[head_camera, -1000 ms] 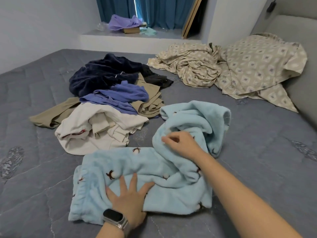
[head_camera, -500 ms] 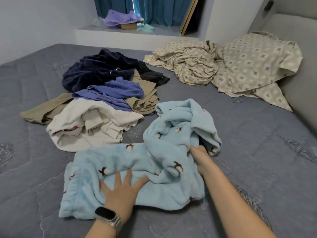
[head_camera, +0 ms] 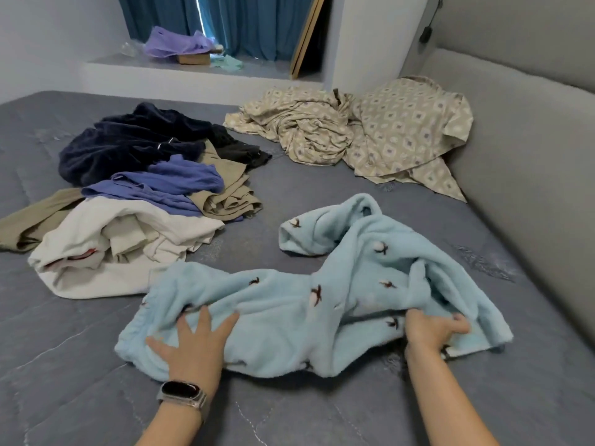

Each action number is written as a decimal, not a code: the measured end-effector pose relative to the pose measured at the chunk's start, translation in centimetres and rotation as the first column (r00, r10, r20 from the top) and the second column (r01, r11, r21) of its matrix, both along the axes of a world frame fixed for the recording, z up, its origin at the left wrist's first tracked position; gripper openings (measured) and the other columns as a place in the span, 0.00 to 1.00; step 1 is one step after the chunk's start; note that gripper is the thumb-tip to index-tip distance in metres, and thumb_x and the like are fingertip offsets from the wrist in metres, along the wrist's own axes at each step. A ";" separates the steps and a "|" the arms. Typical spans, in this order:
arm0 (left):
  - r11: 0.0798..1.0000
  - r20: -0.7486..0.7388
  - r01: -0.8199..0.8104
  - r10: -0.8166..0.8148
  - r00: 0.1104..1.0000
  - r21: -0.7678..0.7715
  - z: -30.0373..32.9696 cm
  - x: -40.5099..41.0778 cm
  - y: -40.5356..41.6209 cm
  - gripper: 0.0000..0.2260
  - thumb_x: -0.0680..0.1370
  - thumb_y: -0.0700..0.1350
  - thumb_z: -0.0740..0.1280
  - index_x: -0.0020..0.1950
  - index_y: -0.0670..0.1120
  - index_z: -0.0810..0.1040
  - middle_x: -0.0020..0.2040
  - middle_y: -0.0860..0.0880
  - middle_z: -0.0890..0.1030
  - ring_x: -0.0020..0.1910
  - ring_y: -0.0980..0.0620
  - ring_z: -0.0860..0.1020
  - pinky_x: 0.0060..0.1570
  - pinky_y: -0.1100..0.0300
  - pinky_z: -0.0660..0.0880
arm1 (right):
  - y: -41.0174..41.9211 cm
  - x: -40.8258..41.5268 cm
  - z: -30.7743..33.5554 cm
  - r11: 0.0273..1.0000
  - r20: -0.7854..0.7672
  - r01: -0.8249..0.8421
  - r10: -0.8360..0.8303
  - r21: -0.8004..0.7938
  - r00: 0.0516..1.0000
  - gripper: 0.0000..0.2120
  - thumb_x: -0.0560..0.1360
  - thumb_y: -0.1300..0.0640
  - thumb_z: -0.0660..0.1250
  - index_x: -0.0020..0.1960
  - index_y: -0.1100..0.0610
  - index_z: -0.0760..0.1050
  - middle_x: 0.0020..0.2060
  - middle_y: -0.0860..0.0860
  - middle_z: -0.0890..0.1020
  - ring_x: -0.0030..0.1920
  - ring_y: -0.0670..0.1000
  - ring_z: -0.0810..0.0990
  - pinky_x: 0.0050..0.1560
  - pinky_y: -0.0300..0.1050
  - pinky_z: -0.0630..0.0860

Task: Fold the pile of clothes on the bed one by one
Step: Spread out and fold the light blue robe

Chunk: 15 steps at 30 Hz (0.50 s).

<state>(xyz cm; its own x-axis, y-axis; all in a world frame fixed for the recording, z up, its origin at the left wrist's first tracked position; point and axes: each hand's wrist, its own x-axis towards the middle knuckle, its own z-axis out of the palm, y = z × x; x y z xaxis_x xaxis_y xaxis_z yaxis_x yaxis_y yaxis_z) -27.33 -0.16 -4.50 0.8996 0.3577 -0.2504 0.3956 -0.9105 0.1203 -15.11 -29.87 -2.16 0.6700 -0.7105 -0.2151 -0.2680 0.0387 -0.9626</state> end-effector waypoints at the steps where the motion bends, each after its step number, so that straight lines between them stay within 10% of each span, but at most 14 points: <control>1: 0.999 -0.021 -0.033 0.033 0.999 -0.003 -0.2 -0.2 -0.1 0.40 0.58 0.53 0.82 0.65 0.69 0.67 0.63 0.39 0.74 0.59 0.31 0.72 0.50 0.19 0.56 | -1.2 0.1 -1.1 0.991 -0.105 -0.104 0.095 -0.084 0.990 0.28 0.71 0.66 0.67 0.67 0.62 0.61 0.62 0.62 0.70 0.55 0.59 0.74 0.56 0.51 0.73; 7: 0.975 0.002 0.111 -0.114 0.993 0.194 -3.0 -1.6 -0.4 0.25 0.66 0.49 0.50 0.62 0.56 0.70 0.58 0.34 0.77 0.56 0.27 0.69 0.44 0.18 0.59 | -1.9 1.1 -1.0 0.808 -0.243 -0.472 0.409 -0.353 0.880 0.06 0.72 0.57 0.65 0.43 0.60 0.75 0.40 0.56 0.80 0.46 0.61 0.78 0.42 0.49 0.71; 13: 0.968 -0.067 0.068 -0.053 0.996 0.242 -1.1 -1.7 0.1 0.30 0.66 0.40 0.61 0.66 0.62 0.73 0.60 0.37 0.75 0.60 0.35 0.67 0.41 0.23 0.66 | -2.2 3.9 2.5 0.982 0.059 -0.160 0.166 -0.096 0.984 0.21 0.82 0.50 0.55 0.65 0.63 0.73 0.63 0.59 0.76 0.63 0.59 0.73 0.60 0.47 0.69; 15: 0.949 0.016 -0.027 0.023 1.000 0.313 -0.5 -0.8 -0.8 0.30 0.77 0.41 0.51 0.75 0.66 0.54 0.74 0.39 0.61 0.71 0.36 0.56 0.57 0.25 0.61 | -2.5 3.7 2.7 0.972 0.230 -0.091 0.141 -0.215 0.963 0.18 0.82 0.54 0.56 0.67 0.62 0.72 0.65 0.57 0.75 0.66 0.56 0.71 0.60 0.37 0.65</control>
<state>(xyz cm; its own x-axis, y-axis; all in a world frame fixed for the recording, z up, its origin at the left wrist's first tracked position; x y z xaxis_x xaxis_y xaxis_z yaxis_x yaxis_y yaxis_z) -28.10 -0.92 -5.00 0.8915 0.4390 -0.1115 0.4192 -0.8929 -0.1642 -11.38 -32.35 0.54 0.7646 -0.6362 0.1033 -0.0167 -0.1797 -0.9836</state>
